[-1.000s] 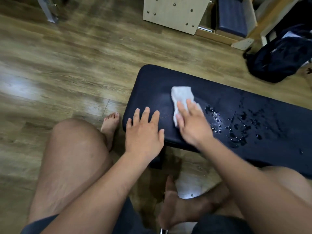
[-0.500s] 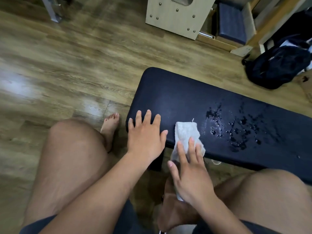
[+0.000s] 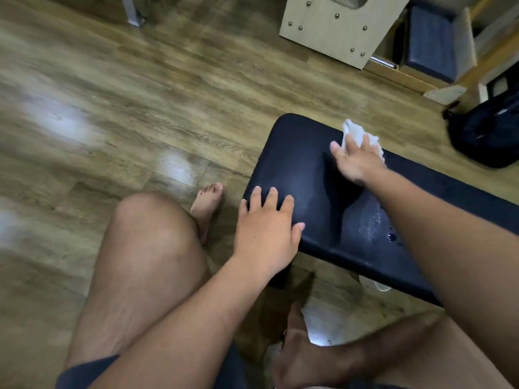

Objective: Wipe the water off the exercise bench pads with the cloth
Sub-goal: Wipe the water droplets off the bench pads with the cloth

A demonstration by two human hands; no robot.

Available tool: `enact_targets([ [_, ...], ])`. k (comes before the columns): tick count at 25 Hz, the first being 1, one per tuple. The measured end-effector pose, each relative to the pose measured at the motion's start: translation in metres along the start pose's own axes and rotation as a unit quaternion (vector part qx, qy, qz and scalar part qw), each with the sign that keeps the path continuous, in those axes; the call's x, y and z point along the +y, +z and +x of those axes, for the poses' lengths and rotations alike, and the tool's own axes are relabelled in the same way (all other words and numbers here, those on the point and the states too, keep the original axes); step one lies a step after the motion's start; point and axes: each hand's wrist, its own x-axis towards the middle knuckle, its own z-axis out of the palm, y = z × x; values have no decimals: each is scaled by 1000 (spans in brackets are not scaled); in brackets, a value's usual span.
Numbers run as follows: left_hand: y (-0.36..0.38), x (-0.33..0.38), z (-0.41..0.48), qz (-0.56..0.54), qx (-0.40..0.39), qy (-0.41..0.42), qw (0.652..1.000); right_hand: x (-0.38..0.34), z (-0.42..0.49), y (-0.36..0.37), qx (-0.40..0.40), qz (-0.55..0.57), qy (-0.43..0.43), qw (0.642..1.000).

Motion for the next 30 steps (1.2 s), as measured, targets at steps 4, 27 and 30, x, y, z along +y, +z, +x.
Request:
enact_targets([
  [4, -4, 10, 3, -6, 19, -13, 1000, 9, -99, 52, 35, -20, -30, 999],
  [27, 3, 18, 4, 38, -34, 2, 999, 16, -197, 89, 60, 26, -211, 975],
  [30, 2, 19, 4, 34, -45, 2, 998, 22, -194, 83, 34, 35, -198, 979],
])
